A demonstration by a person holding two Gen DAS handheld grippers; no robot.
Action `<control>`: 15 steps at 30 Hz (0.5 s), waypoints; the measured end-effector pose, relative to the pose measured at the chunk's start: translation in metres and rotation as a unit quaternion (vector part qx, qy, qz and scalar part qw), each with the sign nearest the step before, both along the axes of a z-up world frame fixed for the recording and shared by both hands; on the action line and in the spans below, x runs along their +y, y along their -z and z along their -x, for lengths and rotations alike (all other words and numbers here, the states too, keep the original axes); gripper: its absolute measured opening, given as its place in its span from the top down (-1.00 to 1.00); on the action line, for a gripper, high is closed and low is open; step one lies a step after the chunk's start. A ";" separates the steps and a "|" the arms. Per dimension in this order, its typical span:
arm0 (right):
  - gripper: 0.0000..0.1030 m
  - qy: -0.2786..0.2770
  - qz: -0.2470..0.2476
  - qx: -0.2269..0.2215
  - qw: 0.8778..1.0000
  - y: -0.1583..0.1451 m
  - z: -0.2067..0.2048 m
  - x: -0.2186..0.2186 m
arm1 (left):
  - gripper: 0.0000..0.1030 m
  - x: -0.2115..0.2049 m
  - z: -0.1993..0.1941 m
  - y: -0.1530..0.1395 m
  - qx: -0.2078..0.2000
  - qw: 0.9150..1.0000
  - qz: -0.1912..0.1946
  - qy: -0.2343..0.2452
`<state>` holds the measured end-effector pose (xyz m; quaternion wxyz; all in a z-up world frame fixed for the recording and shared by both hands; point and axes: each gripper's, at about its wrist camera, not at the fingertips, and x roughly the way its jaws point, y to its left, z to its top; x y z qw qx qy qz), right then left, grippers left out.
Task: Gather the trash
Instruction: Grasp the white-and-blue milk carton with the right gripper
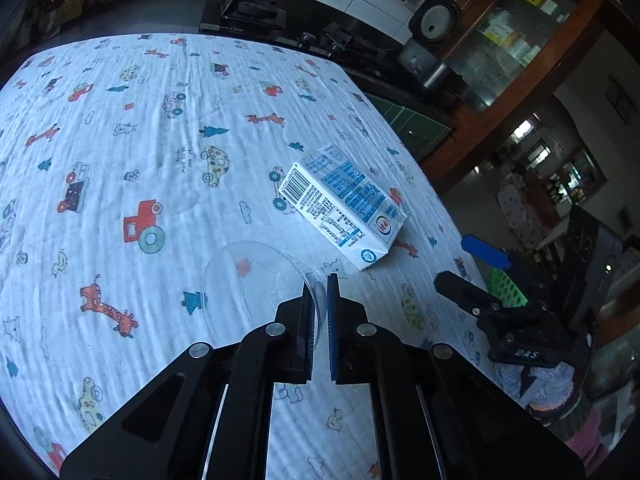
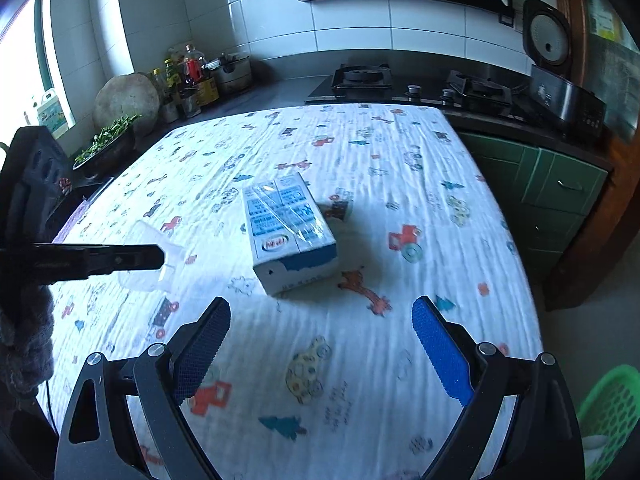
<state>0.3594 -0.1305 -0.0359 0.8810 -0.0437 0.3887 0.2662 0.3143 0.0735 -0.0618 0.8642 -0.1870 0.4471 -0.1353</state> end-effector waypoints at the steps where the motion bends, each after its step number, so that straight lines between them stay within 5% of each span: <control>1: -0.73 -0.006 0.003 0.000 1.000 0.000 -0.005 0.006 | 0.92 0.002 0.002 -0.003 -0.004 1.000 -0.003 -0.001; 15: -0.78 -0.057 0.032 0.008 0.998 0.016 -0.068 0.072 | 0.92 0.035 0.014 -0.010 -0.009 0.999 -0.007 -0.034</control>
